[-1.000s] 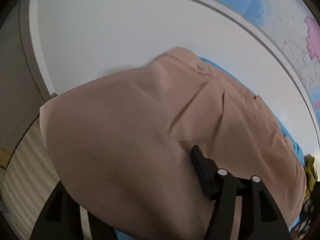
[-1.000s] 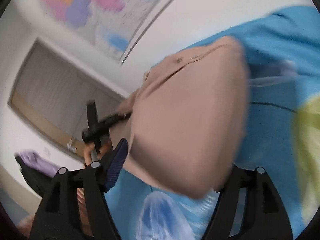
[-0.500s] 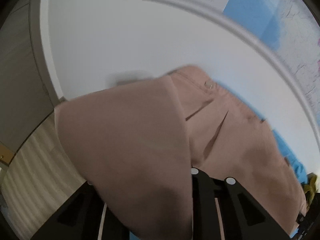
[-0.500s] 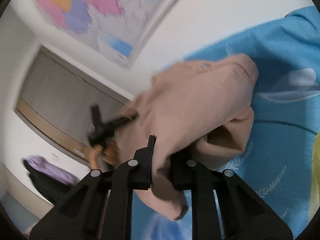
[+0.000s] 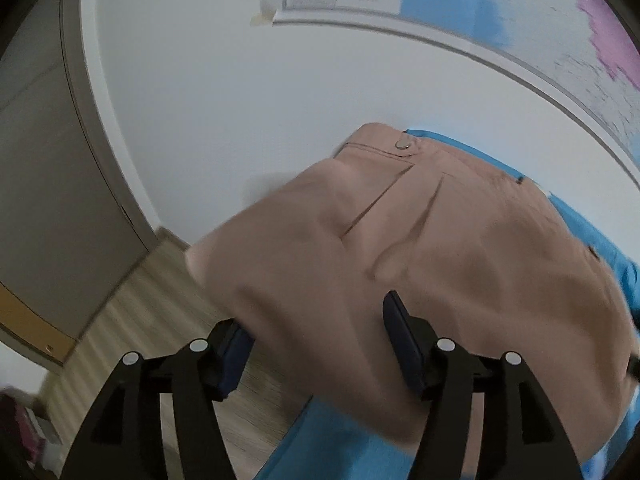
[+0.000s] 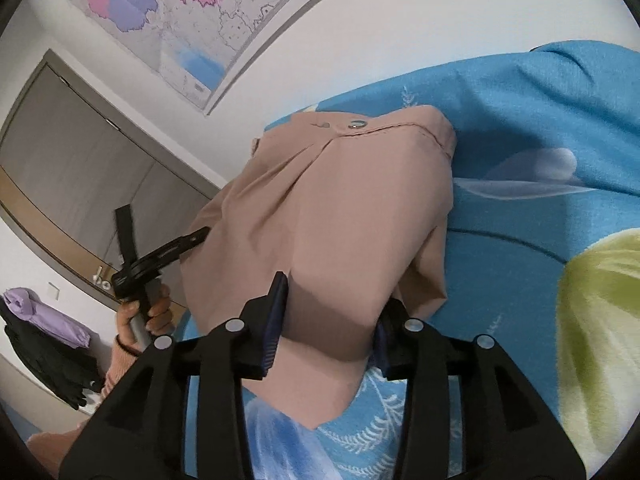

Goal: Fold large clothes
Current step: 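Lay the folded bundle down and open both grippers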

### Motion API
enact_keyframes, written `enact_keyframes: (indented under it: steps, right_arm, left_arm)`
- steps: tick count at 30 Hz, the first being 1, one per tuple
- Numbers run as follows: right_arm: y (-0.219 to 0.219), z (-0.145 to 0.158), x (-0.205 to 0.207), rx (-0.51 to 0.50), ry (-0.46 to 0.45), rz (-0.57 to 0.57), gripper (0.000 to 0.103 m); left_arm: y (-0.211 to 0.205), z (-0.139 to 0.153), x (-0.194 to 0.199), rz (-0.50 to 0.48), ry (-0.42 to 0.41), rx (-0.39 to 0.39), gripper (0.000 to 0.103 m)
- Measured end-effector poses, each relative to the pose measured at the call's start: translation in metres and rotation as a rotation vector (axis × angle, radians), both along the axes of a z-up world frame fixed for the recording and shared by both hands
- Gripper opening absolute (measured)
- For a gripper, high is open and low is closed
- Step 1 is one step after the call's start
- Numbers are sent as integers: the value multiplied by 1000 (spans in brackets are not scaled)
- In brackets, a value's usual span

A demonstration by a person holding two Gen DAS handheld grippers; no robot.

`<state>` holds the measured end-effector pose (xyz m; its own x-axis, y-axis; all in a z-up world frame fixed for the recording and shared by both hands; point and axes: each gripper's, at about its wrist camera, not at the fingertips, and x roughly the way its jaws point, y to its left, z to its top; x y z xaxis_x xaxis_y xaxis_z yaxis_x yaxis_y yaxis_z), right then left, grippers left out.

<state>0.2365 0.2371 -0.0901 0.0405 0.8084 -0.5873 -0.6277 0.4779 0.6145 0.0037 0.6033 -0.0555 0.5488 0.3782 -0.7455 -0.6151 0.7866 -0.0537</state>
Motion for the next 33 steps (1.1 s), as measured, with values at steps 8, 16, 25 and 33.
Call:
enact_keyframes:
  steps: [8, 16, 25, 33]
  right_arm:
    - [-9, 26, -10, -76, -172, -68, 49]
    - [24, 51, -29, -44, -333, 22, 50]
    - [34, 8, 12, -140, -222, -21, 37]
    - [29, 36, -21, -121, -353, 41, 45]
  left_arm:
    - [-52, 23, -28, -100, -68, 155, 70]
    - [-111, 12, -8, -321, -67, 55, 72]
    - [-126, -9, 12, -322, -11, 46, 75]
    - [-148, 4, -2, -326, -36, 97, 79]
